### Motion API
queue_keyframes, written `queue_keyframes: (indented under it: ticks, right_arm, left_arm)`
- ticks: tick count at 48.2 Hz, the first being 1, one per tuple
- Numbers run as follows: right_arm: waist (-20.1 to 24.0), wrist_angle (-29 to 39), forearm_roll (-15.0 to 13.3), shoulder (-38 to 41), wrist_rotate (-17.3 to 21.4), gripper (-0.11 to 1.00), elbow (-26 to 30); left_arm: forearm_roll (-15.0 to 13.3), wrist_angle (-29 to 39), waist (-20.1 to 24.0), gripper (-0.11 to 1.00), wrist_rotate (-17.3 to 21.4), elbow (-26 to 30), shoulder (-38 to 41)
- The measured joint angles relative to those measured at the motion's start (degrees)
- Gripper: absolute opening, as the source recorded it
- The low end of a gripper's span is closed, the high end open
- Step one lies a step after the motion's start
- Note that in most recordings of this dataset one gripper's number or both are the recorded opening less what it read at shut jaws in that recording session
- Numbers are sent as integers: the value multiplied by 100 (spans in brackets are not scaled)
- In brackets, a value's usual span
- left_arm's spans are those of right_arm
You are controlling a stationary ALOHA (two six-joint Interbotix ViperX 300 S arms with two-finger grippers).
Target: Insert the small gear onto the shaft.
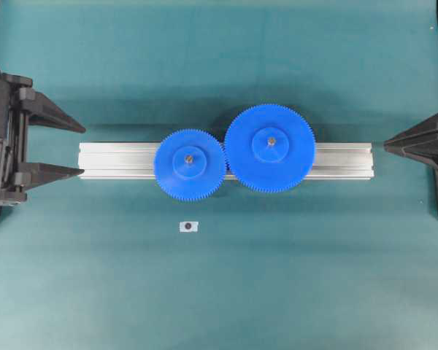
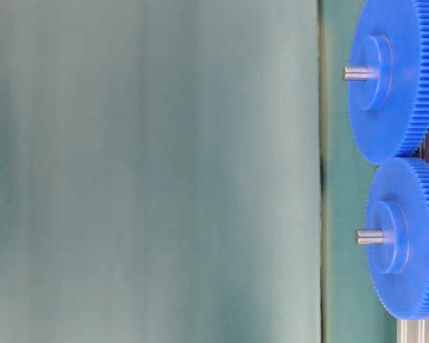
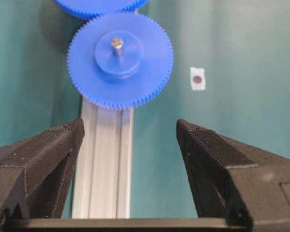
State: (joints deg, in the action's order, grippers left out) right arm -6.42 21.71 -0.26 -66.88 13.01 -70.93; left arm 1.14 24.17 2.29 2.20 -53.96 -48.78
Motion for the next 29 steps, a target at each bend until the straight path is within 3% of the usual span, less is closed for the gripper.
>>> queue_keyframes:
  ticks: [29]
  right_arm:
    - [0,0,0,0,9,8,0]
  left_arm:
    - [0,0,0,76,0,-44,0]
